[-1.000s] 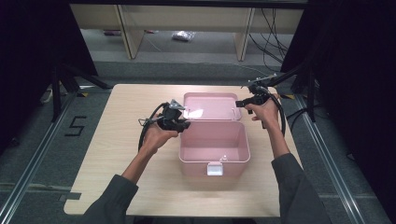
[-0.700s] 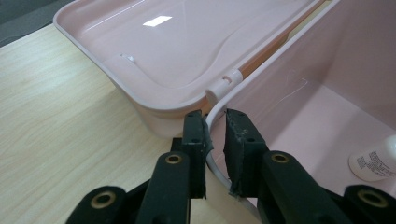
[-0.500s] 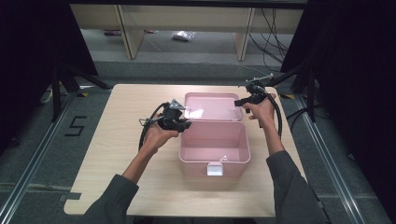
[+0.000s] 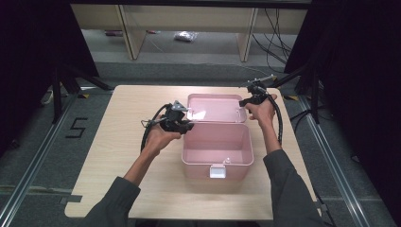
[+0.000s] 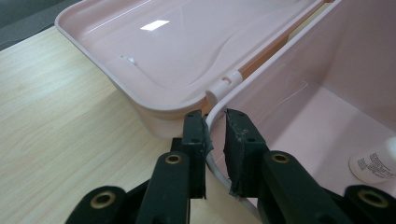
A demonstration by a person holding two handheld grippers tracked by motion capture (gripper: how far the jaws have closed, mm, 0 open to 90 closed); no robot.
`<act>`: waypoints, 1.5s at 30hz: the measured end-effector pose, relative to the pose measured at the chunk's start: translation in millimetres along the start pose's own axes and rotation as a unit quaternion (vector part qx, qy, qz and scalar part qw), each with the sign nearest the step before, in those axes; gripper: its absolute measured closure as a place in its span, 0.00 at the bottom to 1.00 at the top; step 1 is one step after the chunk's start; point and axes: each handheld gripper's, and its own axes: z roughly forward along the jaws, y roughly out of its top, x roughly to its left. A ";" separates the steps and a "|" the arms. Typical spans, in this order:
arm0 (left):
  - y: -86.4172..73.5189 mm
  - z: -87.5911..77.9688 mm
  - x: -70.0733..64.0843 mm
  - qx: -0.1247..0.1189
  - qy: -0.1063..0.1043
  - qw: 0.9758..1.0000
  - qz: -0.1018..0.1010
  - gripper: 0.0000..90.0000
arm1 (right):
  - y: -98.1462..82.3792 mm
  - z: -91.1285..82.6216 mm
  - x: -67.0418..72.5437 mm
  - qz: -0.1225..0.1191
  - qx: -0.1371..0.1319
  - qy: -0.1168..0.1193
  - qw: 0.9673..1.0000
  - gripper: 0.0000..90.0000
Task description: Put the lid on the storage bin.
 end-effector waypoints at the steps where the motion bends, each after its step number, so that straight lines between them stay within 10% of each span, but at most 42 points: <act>1: 0.0 -0.1 -0.7 -0.001 0.004 1.000 0.000 0.86 | 0.6 1.7 0.4 0.000 -0.002 -0.002 1.000 0.73; 37: 1.1 1.5 -5.9 -0.003 0.014 1.000 -0.008 0.86 | 8.7 -11.0 21.2 -0.021 -0.021 -0.077 0.997 0.91; 38: 2.8 3.2 -2.6 -0.012 0.006 1.000 0.021 0.86 | 8.8 -12.1 21.7 -0.016 -0.023 -0.074 0.997 0.91; 40: 1.6 2.2 -6.7 -0.002 0.016 1.000 -0.008 0.86 | 9.3 -15.8 22.1 -0.016 -0.026 -0.076 0.997 0.92; 45: 2.3 3.5 -8.3 -0.003 0.018 1.000 -0.007 0.86 | 10.1 -26.0 21.7 -0.027 -0.040 -0.081 0.996 0.92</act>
